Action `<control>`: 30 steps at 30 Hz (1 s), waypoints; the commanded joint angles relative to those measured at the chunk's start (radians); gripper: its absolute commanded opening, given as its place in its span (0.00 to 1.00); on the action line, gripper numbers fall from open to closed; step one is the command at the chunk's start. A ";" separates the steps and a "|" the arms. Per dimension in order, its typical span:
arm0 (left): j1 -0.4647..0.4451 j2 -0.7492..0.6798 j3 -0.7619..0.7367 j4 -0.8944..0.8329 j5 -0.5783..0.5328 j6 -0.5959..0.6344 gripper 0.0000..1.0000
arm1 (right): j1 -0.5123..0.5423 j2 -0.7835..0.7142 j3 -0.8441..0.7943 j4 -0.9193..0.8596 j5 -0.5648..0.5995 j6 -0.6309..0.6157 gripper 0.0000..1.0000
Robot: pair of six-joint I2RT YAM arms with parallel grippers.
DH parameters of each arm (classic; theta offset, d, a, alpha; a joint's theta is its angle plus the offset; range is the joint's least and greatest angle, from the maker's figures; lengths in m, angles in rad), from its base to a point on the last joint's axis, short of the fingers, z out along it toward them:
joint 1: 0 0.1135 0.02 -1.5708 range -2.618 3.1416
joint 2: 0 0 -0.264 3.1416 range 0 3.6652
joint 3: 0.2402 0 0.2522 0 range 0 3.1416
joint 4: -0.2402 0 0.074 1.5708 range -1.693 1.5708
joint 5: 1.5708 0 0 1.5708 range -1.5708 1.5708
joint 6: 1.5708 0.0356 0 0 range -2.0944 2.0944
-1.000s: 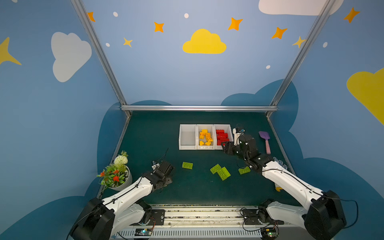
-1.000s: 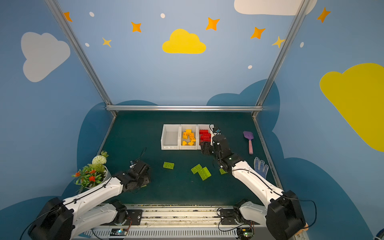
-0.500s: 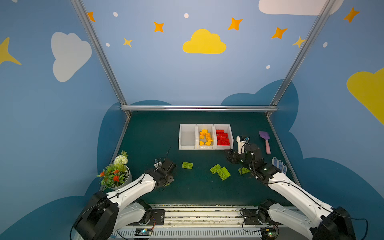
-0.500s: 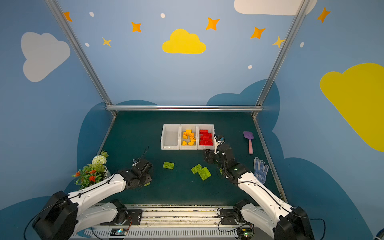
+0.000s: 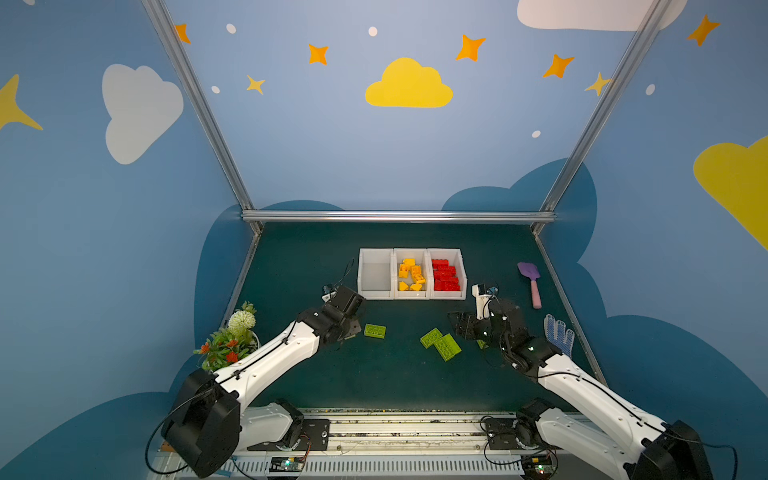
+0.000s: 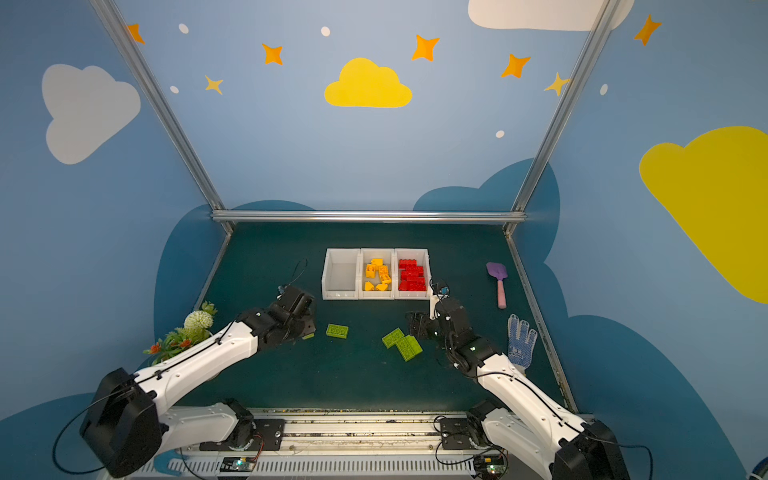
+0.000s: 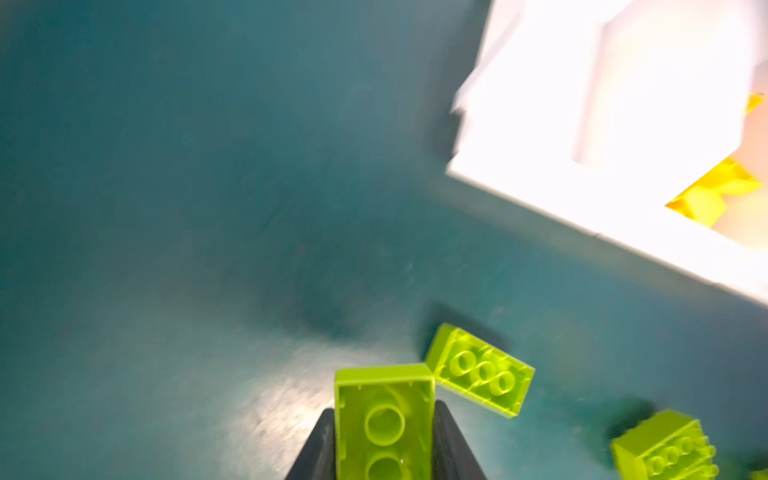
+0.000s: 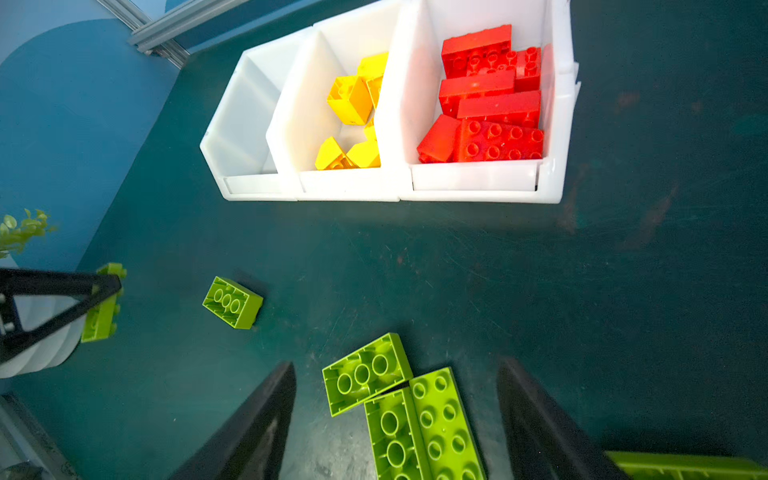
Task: Sort the legos into containers by color
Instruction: 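Grasp a lime-green 2x4 brick with the left gripper while the right arm withdraws, then carry the lime-green brick with the left gripper into the empty compartment and release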
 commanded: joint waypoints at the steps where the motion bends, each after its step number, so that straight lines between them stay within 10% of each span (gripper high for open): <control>1: 0.022 0.088 0.135 -0.051 0.019 0.054 0.33 | 0.001 0.004 -0.009 0.044 -0.028 0.012 0.75; 19: 0.102 0.753 0.940 -0.216 0.074 0.213 0.32 | 0.001 0.035 -0.039 0.093 -0.049 0.025 0.77; 30: 0.136 0.912 1.113 -0.270 0.122 0.221 0.39 | 0.003 0.066 -0.033 0.097 -0.042 0.013 0.77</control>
